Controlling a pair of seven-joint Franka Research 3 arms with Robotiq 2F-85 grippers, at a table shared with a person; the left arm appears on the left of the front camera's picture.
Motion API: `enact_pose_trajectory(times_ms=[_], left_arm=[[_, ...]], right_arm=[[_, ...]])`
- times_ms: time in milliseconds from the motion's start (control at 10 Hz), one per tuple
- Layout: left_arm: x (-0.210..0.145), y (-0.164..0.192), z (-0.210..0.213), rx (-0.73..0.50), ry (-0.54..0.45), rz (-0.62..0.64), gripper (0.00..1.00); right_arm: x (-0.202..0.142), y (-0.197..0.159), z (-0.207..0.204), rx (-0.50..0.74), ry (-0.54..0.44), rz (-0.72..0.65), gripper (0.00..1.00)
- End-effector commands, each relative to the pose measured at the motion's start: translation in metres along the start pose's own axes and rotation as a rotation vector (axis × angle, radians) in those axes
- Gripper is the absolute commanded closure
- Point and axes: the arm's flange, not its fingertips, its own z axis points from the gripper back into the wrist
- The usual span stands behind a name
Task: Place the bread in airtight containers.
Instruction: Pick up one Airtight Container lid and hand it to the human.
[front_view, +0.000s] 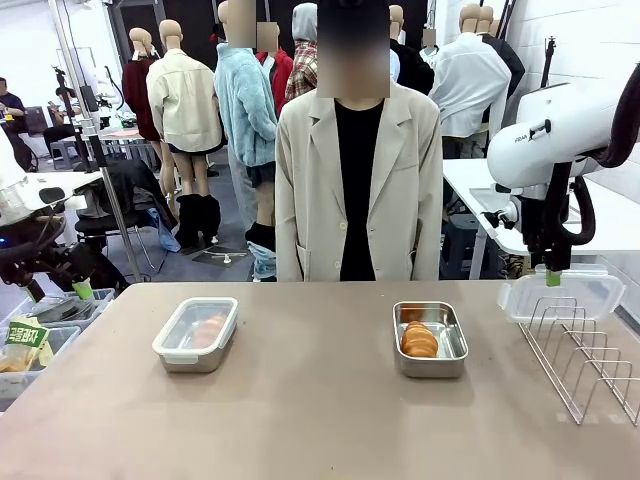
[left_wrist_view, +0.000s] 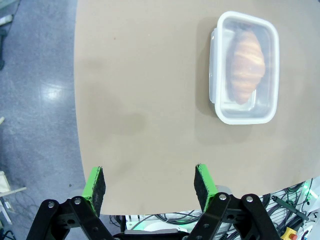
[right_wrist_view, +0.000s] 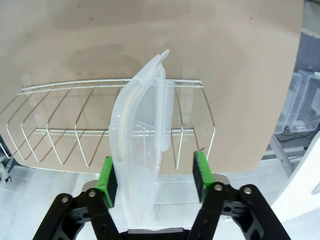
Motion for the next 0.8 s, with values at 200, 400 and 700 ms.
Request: enact_pose_trajectory(times_ms=[200,400,700], left_arm=[[0.0007,-0.0002,0.0005,0.001,-0.009,0.012,0.08],[0.0007,-0.0002,0.0005,0.001,-0.009,0.012,0.08],[0.0007,-0.0002,0.0005,0.001,-0.009,0.012,0.08]], right_arm=[[0.0001,-0.0072,-0.0029,0.02,0.011,-0.034,1.0],[0.001,-0.008,-0.0023,0.022,0.018,-0.039,1.0],[0.0012,-0.0049,0.0025,0.009,0.018,-0.038,1.0]])
